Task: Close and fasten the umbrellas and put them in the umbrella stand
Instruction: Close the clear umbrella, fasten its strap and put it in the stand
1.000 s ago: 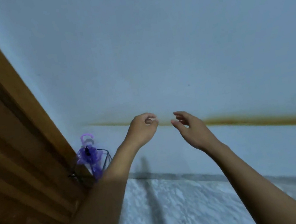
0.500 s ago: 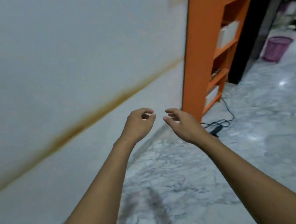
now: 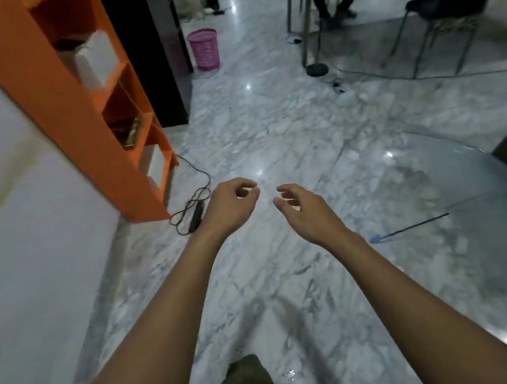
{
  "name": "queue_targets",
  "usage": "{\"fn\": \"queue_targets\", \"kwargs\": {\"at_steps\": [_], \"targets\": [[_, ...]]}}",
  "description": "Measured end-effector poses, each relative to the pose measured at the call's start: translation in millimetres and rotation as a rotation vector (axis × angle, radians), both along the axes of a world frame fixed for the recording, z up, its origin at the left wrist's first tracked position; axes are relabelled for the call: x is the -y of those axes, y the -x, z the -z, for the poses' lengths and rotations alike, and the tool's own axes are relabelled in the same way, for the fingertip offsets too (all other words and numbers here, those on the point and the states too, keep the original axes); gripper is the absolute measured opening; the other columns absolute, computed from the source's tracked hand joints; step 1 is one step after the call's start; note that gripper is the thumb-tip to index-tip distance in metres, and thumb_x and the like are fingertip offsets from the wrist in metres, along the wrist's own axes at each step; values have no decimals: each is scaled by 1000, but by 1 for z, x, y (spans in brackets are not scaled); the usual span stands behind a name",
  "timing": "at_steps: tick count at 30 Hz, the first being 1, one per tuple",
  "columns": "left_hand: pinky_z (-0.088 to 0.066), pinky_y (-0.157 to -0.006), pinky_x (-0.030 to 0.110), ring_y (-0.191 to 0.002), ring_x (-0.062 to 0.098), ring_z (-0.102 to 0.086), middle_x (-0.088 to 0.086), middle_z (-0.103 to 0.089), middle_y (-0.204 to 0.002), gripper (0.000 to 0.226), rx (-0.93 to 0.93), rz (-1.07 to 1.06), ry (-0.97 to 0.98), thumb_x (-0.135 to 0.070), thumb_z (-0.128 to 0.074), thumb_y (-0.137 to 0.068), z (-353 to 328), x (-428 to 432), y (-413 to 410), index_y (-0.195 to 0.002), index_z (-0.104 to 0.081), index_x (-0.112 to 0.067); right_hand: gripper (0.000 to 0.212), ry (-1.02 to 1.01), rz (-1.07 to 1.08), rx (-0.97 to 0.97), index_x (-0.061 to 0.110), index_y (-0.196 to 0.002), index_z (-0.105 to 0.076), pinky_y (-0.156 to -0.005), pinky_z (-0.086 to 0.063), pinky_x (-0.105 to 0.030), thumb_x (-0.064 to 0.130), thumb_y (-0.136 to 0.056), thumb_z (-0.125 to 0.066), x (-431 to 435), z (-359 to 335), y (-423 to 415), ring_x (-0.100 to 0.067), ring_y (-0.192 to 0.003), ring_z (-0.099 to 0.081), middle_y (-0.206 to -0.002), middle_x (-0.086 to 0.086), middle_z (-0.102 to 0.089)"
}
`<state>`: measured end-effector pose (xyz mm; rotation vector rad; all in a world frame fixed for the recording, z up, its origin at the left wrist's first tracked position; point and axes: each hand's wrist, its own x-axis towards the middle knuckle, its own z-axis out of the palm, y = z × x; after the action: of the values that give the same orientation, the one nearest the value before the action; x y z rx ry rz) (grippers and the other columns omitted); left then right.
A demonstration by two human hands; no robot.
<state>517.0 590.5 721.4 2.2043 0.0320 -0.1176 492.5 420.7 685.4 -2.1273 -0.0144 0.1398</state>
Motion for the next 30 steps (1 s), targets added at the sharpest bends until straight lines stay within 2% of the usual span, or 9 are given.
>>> {"fn": "queue_targets", "kwargs": {"at_steps": [2, 6, 11, 17, 23, 27, 30], "targets": [[-47, -67, 18, -91, 13, -66, -3, -68, -101, 25, -24, 92, 29, -33, -60, -91, 10, 36, -26, -111, -70, -21, 43, 4, 104, -16, 26, -135, -52, -101, -47, -35, 47, -97, -49, 33, 8, -8, -12, -120, -56, -134, 1, -59], [-47, -75, 21, -93, 15, -67, -3, -68, -101, 25, -75, 275, 85, -30, -60, -92, 28, 104, -77, -112, -69, -18, 43, 29, 306, -56, 25, -135, -53, -101, -46, -34, 46, -97, -50, 90, 21, -28, -12, -120, -56, -133, 4, -59], [-50, -67, 19, -88, 15, -67, -2, -68, -98, 22, -156, 492, 116, -30, -59, -92, 51, 180, -135, -109, -70, -19, 41, 33, 552, -112, 28, -133, -53, -99, -47, -34, 47, -96, -50, 150, 40, -53, -11, -118, -56, -133, 5, -59], [-51, -78, 26, -88, 18, -66, 5, -71, -95, 23, -272, 674, 54, -28, -59, -92, 93, 269, -182, -108, -70, -17, 39, -36, 773, -172, 25, -131, -55, -98, -47, -31, 45, -97, -50, 209, 79, -70, -10, -117, -58, -128, 8, -61], [-46, -71, 19, -92, 17, -65, 5, -71, -100, 21, -345, 735, -32, -25, -58, -92, 172, 358, -222, -107, -70, -16, 38, -103, 833, -279, 26, -132, -53, -93, -47, -28, 42, -98, -48, 279, 164, -101, -7, -108, -55, -127, 8, -60], [-49, -72, 22, -80, 12, -61, 1, -68, -90, 21, -362, 774, -85, -22, -58, -92, 246, 404, -249, -107, -70, -13, 34, -66, 857, -302, 21, -128, -56, -86, -45, -25, 38, -99, -48, 318, 249, -118, -8, -101, -57, -126, 1, -62], [-42, -60, 18, -65, 5, -54, -6, -61, -74, 22, -371, 834, -126, -22, -57, -93, 308, 428, -268, -107, -69, -11, 37, -82, 898, -378, 22, -131, -54, -87, -46, -28, 40, -98, -49, 340, 320, -124, -12, -107, -60, -129, -1, -61]]}}
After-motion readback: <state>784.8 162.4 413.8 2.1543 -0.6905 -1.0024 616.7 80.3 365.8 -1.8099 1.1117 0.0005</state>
